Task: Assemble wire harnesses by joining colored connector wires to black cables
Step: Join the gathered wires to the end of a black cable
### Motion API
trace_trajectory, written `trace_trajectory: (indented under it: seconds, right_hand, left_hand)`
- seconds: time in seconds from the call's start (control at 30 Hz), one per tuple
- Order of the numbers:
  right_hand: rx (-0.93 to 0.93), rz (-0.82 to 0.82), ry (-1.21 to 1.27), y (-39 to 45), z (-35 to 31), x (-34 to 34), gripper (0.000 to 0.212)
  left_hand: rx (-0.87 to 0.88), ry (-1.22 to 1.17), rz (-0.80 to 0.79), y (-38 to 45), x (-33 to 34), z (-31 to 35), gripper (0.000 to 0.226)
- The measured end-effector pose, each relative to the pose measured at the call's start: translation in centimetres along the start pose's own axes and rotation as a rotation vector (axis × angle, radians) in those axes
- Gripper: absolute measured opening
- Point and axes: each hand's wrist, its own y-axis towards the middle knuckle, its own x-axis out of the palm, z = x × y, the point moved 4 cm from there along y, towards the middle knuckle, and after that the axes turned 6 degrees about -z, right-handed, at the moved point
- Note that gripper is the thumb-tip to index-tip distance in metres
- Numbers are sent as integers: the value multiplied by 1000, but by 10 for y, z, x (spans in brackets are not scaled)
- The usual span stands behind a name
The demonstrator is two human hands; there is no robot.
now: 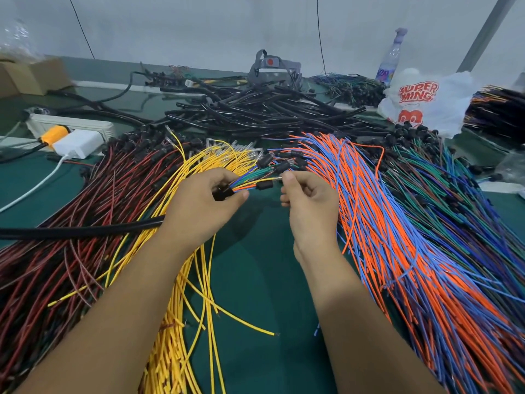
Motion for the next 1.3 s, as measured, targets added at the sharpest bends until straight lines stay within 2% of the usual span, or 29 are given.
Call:
trace_trajectory:
  seconds: [0.1,0.27,0.47,0.53,0.67,0.8,0.87,0.93,1.1,1.23,1.3]
  right_hand:
    - [-24,-29,-50,0,-1,0,27]
    - [-72,-90,-135,-2,-3,5,31]
    - [-214,-166,-263,-12,-11,14,20]
    - [-218,-139,-222,-14,-12,15,21]
    - [-129,58,51,-9,-11,1,9]
    - [-23,4,124,-1,-6,-2,5]
    - [-12,3,120,0,-6,-2,12]
    - [1,4,147,1,-4,-1,18]
    - [47,-8,236,-1,1,2,11]
    - [31,-34,199,-1,1,4,9]
    - [32,-49,200,-1,0,3,9]
  left_hand:
    - [16,32,-5,0,0,1,14]
    - [36,84,4,0,2,2,4]
    - [62,46,-19,1,5,5,6]
    - [68,11,-18,1,5,6,7]
    - [52,-35,-34,0,4,6,11]
    - [63,-33,-70,-1,5,4,14]
    - [54,-37,-91,0,6,3,7]
    - [43,-61,-96,0,7,4,10]
    - [38,-263,-23,2,1,8,9]
    - [-58,-370,18,4,-5,4,28]
    - [-80,-395,-2,4,-7,3,27]
